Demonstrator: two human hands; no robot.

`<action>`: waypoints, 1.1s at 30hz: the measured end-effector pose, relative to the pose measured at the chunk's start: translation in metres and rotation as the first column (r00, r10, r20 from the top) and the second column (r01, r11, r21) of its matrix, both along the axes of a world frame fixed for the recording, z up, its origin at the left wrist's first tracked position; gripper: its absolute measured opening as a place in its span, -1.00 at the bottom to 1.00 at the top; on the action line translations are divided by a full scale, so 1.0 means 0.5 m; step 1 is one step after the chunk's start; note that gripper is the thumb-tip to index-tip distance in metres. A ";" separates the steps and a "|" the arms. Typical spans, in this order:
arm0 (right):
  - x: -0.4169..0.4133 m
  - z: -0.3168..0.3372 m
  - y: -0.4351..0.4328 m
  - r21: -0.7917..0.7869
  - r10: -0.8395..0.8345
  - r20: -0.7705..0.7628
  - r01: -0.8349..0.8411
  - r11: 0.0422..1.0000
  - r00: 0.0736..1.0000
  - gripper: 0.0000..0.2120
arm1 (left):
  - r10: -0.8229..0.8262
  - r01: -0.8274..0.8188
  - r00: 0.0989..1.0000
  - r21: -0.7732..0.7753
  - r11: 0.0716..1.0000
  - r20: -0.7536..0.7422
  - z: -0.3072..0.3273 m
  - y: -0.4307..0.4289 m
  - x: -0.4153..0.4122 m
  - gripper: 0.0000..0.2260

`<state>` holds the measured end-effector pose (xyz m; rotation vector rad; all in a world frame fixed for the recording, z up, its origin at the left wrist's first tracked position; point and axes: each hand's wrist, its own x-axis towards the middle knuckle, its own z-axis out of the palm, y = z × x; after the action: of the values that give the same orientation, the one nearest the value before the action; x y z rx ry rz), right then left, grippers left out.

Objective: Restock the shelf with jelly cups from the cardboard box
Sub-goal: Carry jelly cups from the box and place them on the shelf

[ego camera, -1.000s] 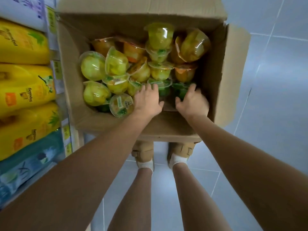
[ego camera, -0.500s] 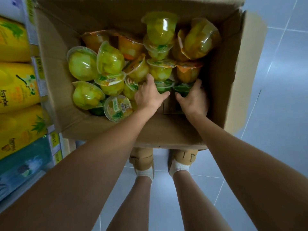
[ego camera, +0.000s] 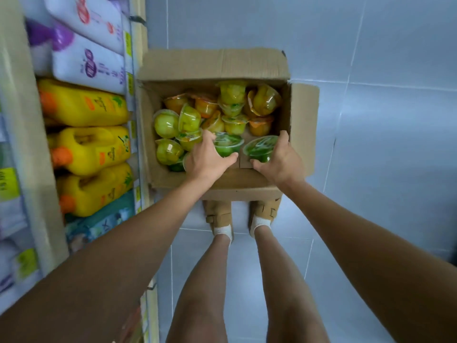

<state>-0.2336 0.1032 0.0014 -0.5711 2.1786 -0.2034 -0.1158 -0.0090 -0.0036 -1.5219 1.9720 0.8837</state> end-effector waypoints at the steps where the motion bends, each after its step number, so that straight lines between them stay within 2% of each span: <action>1: -0.003 0.044 -0.003 -0.013 -0.015 0.007 0.015 1.000 1.000 -0.23 | -0.001 0.001 1.000 -0.009 1.000 -0.014 0.044 -0.007 -0.002 -0.43; 8: -0.033 0.369 0.009 -0.129 -0.123 0.054 0.129 0.983 0.991 -0.22 | -0.091 0.084 0.985 -0.051 0.995 -0.148 0.378 -0.042 -0.026 -0.41; 15: -0.028 0.661 0.125 -0.153 -0.208 -0.053 0.198 0.968 0.977 -0.31 | -0.315 0.303 0.910 -0.087 0.949 -0.268 0.686 0.001 -0.049 -0.37; 19: -0.008 0.788 0.218 -0.173 -0.365 -0.108 0.344 0.923 0.925 -0.38 | -0.440 0.425 0.841 -0.117 0.897 -0.315 0.803 0.052 -0.063 -0.28; 24: -0.002 0.886 0.339 -0.210 -0.478 -0.180 0.441 0.872 0.860 -0.43 | -0.496 0.476 0.786 -0.150 0.867 -0.369 0.912 0.152 -0.103 -0.23; 33: 0.000 1.030 0.644 -0.361 -0.709 -0.277 0.613 0.703 0.649 -0.43 | -0.677 0.639 0.541 -0.280 0.716 -0.499 1.058 0.453 -0.199 -0.29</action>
<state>-0.2338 0.4254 0.5164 0.1361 2.7142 -0.8229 -0.2151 0.2176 0.5253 -0.3813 2.7341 0.9870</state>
